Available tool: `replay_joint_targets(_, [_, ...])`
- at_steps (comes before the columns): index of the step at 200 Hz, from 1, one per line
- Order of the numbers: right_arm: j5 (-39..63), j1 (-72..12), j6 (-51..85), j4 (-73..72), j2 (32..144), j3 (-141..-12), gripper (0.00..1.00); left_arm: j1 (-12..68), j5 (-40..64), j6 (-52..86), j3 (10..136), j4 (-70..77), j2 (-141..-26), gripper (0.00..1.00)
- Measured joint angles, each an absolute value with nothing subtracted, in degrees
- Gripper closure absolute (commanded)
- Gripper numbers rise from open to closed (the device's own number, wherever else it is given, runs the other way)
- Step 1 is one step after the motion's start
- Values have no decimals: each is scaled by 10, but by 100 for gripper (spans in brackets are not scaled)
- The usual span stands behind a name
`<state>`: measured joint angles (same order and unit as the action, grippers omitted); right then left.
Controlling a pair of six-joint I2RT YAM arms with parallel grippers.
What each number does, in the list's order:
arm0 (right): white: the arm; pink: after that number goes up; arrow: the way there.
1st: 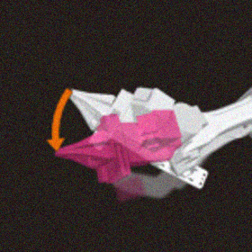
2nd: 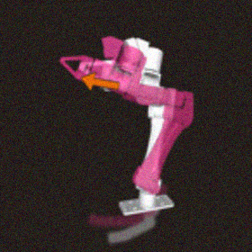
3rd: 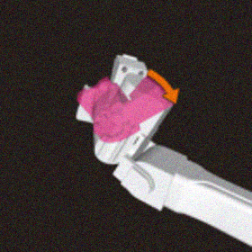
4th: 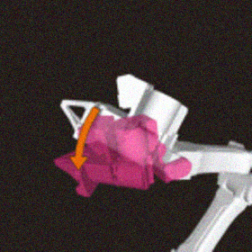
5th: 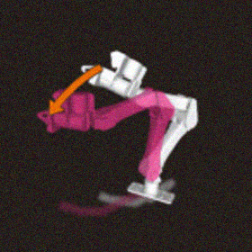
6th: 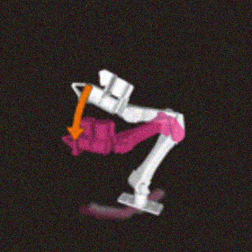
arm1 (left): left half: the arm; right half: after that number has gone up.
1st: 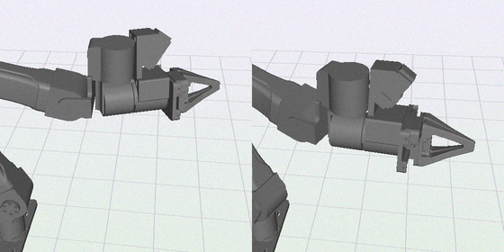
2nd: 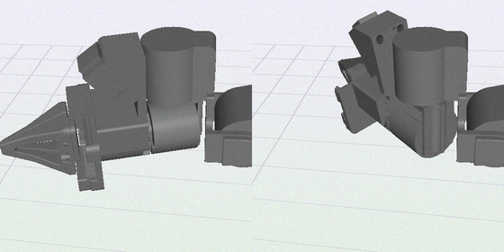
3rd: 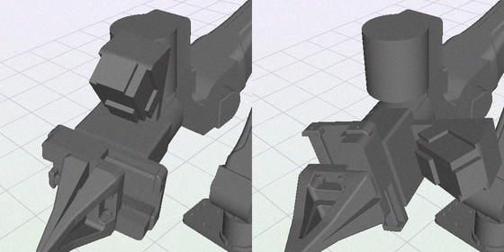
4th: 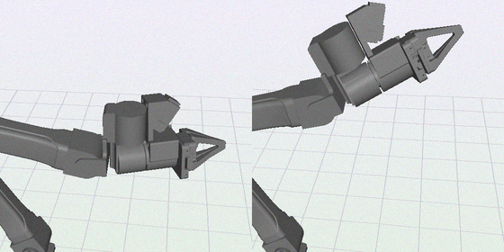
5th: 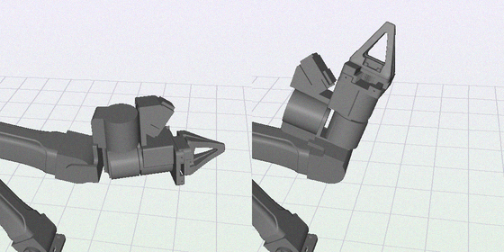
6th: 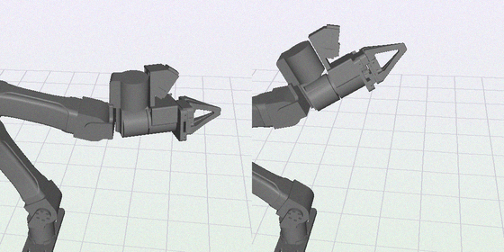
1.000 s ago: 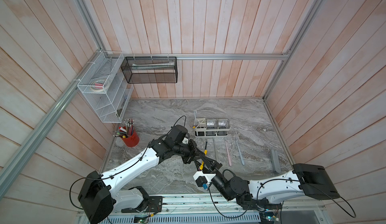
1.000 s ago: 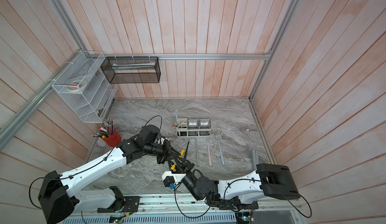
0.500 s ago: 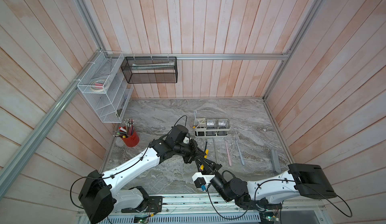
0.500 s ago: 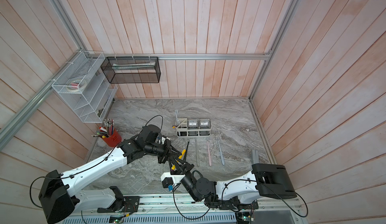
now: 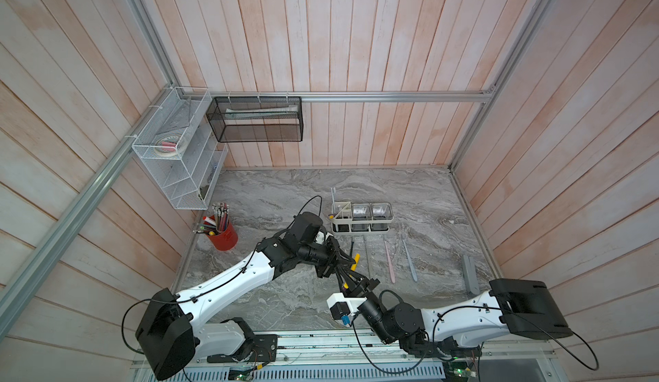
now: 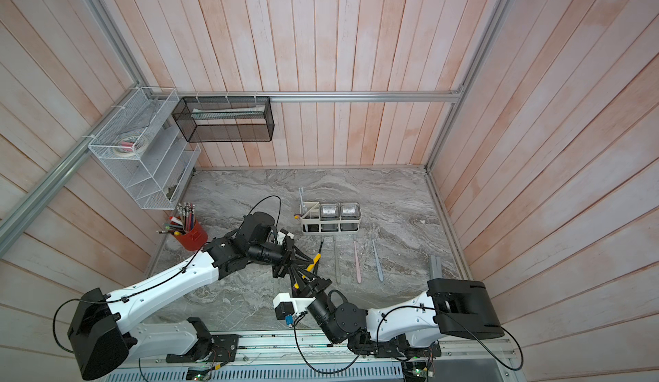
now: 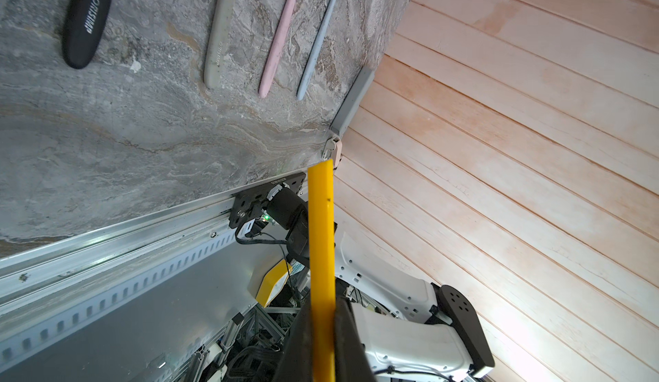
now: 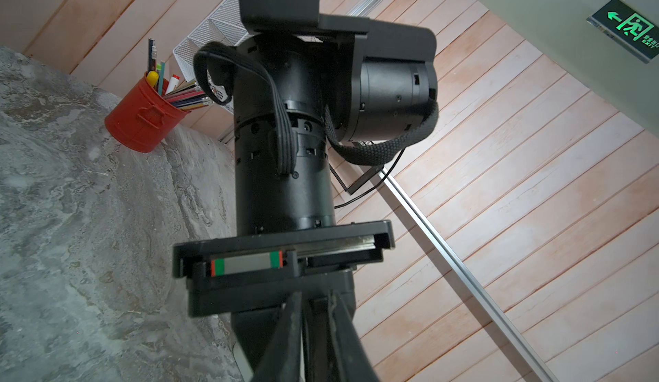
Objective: Place the toothbrush into the toothbrush holder
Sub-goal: Pick up the toothbrush from the center of the board, then place the toothbrush in the toothbrush holder.
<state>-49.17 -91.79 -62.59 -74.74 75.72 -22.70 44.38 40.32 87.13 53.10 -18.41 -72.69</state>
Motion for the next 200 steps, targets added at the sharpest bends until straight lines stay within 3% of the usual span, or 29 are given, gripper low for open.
replay_joint_targets(33, [-498, -918, -641, -765, 761, -227, 87, 444, 411, 869, 529, -167, -730, 57])
replay_joint_targets(75, [-503, -918, -653, -779, 761, -227, 93, 444, 420, 863, 529, -153, -731, 19])
replay_joint_targets(118, [-506, -919, -661, -782, 761, -227, 100, 434, 421, 854, 532, -164, -731, 17])
replay_joint_targets(152, [-511, -921, -644, -757, 738, -229, 100, 354, 406, 808, 561, -225, -726, 16])
replay_joint_targets(200, [-508, -906, -456, -528, 620, -315, 100, 222, 354, 699, 607, -322, -716, 16])
